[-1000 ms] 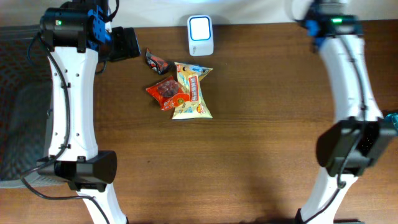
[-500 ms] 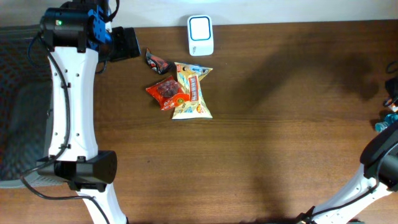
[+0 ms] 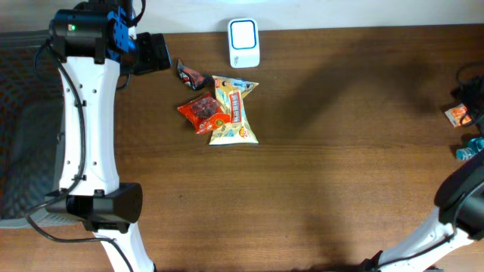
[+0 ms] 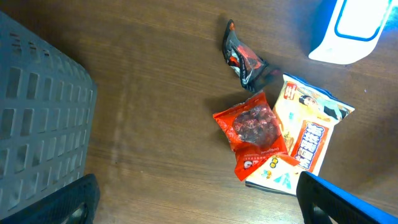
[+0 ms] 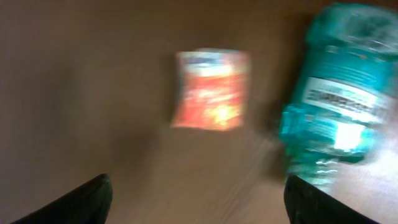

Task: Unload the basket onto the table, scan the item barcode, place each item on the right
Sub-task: 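Move the orange box right and release it at the right edge, then grasp the yellow-white wet-wipe pack with the right gripper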

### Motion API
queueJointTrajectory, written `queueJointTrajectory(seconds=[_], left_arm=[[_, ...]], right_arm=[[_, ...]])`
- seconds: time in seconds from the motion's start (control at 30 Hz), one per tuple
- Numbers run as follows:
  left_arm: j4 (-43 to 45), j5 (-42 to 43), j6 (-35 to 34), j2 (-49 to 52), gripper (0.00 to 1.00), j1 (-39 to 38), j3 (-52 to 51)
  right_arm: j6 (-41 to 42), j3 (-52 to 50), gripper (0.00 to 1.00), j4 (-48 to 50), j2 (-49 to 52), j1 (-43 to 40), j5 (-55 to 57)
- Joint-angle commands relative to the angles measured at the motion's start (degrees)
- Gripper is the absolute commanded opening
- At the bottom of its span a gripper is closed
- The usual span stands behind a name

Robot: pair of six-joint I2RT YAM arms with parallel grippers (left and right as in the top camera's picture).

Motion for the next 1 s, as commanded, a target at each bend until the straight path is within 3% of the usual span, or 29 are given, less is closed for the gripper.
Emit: queueJointTrajectory(seconds=[0.0, 0.07, 0.17, 0.23, 0.27, 0.3, 0.37, 0.47, 0.6, 0.7, 0.77, 0.97], left_arm=[[-0.07, 0.42, -0.33, 0.07, 0.99, -0.17, 0.0], [-0.07, 0.42, -0.33, 0.07, 0.99, -0.17, 0.0], [-0.07, 0.42, -0.33, 0.07, 0.99, -0.17, 0.0], [-0.07, 0.42, -0.33, 0.07, 0.99, -0.17, 0.0], [-0.07, 0.42, -0.33, 0.07, 0.99, -0.17, 0.0], [-0.07, 0.42, -0.33, 0.07, 0.99, -0.17, 0.0], [-0.07, 0.42, -0.33, 0.07, 0.99, -0.17, 0.0], [-0.07, 0.42, -0.33, 0.07, 0.99, -0.17, 0.0], [-0.07, 0.42, -0.33, 0.04, 0.99, -0.17, 0.0], [-0.07, 0.42, -0.33, 0.07, 0.99, -0.17, 0.0], [-0.07, 0.42, -0.33, 0.07, 0.99, -0.17, 0.0], [-0.07, 0.42, -0.33, 0.07, 0.99, -0.17, 0.0]], right_arm=[[-13.7, -0.37, 0.88, -0.07, -5.68, 6.97, -34.8], [-20.04, -0.37, 0.91, -2.47, -5.27, 13.22, -44.04], [-26.91, -0.5, 0.92, -6.58, -3.8, 26.93, -43.23], [-27.06, -0.5, 0.91, -6.45, -2.03, 34.49, -39.34], [-27.02, -0.5, 0.86, -6.4, -1.01, 37.9, -37.22], [-26.16, -0.5, 0.72, -5.99, 0.46, 41.79, -35.47], [-19.26, -0.5, 0.62, -4.11, 3.3, 48.48, -30.67], [-15.74, -0.5, 0.62, 0.87, 5.97, 56.17, -28.83], [-10.47, -0.5, 0.62, 6.1, 6.1, 62.31, -28.09], [-9.11, -0.52, 0.63, 7.17, 6.1, 66.31, -15.17], [-3.23, -0.81, 0.62, 6.93, 6.21, 67.84, -6.4], [-1.68, -7.63, 0.62, 13.73, 8.79, 68.02, -8.07]])
